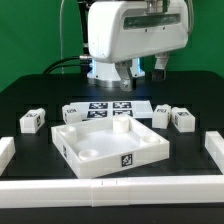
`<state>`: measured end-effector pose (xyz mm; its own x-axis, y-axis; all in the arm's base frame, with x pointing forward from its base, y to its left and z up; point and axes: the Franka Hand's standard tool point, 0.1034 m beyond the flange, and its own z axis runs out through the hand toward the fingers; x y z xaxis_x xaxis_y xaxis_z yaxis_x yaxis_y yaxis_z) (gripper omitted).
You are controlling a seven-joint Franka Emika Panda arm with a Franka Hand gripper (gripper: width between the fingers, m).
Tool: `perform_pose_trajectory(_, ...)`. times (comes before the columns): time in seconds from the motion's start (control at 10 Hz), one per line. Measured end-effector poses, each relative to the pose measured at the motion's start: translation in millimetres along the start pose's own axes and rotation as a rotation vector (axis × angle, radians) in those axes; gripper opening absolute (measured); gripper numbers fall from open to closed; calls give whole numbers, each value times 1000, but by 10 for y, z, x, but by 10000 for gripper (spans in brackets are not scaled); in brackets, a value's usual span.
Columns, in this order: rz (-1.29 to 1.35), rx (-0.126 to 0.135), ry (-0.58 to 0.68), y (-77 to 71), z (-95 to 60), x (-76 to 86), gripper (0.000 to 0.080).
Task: Assemble one leg
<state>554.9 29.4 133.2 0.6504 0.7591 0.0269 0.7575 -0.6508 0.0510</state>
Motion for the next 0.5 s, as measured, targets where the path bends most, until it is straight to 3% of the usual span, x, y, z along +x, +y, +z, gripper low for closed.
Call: perform_pose_trajectory(0.5,0,2,-1,-4,10,-2,650)
